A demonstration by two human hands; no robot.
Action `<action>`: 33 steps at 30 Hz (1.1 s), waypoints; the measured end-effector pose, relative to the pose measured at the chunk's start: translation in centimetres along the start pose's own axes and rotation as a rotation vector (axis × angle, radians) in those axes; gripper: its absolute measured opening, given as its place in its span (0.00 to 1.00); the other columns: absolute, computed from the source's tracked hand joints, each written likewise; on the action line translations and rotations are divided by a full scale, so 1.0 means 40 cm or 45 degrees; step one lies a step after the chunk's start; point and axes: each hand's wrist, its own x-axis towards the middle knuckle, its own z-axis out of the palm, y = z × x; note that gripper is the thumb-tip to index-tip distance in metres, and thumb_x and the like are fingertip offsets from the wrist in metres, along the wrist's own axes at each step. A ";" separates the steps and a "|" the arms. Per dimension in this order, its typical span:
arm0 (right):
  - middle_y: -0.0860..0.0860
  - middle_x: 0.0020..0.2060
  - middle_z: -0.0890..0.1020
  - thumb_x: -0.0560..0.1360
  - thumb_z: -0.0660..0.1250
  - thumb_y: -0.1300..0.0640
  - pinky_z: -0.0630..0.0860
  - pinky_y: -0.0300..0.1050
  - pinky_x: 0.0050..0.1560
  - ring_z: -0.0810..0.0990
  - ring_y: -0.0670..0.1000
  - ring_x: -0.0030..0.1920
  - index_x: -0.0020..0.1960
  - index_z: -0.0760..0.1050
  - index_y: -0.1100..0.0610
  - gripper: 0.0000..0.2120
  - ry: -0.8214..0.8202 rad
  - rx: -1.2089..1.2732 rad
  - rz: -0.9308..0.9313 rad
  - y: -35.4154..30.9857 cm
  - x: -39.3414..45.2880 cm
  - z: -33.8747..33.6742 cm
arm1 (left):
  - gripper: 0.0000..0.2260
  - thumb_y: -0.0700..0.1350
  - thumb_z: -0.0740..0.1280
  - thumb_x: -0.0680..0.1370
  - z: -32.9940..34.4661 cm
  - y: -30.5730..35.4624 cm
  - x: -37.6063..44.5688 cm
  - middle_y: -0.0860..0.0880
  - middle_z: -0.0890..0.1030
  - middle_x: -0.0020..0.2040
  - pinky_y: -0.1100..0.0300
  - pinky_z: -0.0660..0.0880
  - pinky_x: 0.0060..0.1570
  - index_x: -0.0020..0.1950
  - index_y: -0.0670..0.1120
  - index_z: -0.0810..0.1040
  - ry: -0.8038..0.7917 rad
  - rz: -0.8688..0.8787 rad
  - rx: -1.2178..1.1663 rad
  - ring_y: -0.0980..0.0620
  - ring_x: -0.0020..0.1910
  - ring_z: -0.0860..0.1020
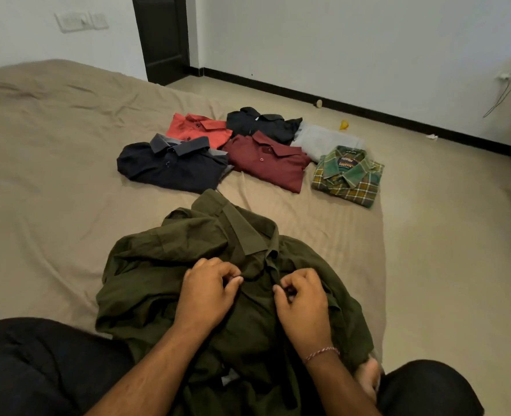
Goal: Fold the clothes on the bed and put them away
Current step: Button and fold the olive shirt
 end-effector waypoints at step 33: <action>0.56 0.36 0.82 0.77 0.71 0.67 0.78 0.44 0.40 0.79 0.50 0.37 0.52 0.82 0.64 0.05 -0.169 1.358 0.642 -0.075 -0.028 0.019 | 0.08 0.39 0.72 0.80 0.001 0.073 -0.032 0.55 0.77 0.34 0.67 0.69 0.35 0.42 0.48 0.80 -0.062 -0.215 -0.870 0.60 0.33 0.71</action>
